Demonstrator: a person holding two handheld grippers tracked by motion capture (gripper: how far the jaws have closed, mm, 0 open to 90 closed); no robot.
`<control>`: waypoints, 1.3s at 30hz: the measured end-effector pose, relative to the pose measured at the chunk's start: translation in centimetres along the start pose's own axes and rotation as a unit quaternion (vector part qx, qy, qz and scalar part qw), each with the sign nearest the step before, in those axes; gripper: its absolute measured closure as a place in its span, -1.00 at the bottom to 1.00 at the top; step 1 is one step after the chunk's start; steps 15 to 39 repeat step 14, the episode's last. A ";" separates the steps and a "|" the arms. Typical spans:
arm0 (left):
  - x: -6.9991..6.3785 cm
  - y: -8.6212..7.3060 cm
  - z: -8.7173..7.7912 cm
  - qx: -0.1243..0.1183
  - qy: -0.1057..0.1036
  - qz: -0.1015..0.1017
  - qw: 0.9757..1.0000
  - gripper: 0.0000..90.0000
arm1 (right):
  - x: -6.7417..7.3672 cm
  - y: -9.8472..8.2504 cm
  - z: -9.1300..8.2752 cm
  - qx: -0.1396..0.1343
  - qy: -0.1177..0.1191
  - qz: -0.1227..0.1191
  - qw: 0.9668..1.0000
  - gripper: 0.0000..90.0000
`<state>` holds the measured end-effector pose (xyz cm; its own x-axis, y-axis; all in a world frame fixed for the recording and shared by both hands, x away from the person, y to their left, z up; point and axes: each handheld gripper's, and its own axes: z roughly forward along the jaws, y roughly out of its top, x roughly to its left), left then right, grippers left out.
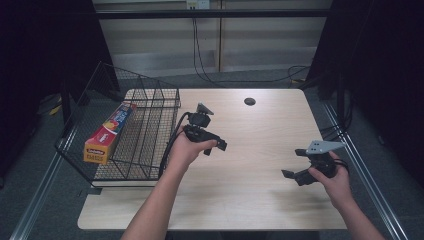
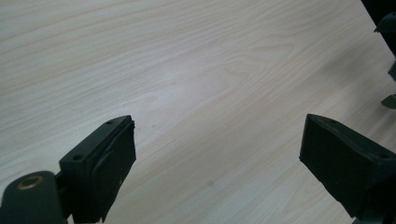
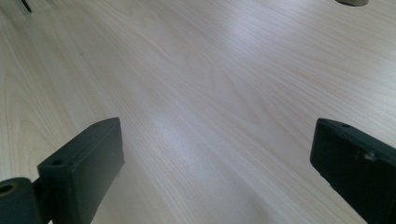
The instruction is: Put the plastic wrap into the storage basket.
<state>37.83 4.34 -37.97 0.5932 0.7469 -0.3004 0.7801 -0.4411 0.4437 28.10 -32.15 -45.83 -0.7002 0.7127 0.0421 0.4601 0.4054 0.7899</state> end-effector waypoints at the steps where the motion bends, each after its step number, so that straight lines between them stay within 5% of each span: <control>1: 0.0 -0.1 0.2 0.003 0.001 0.002 1.000 -0.77 | 0.0 0.0 0.0 0.001 0.001 0.000 1.000 -0.94; 14: -0.5 -2.3 2.7 -0.001 -0.001 0.023 1.000 -0.78 | 0.1 -0.1 0.1 0.004 0.001 -0.002 1.000 -0.94; 39: -0.5 -2.3 2.7 -0.001 -0.001 0.023 1.000 -0.78 | 0.1 -0.1 0.1 0.004 0.001 -0.002 1.000 -0.94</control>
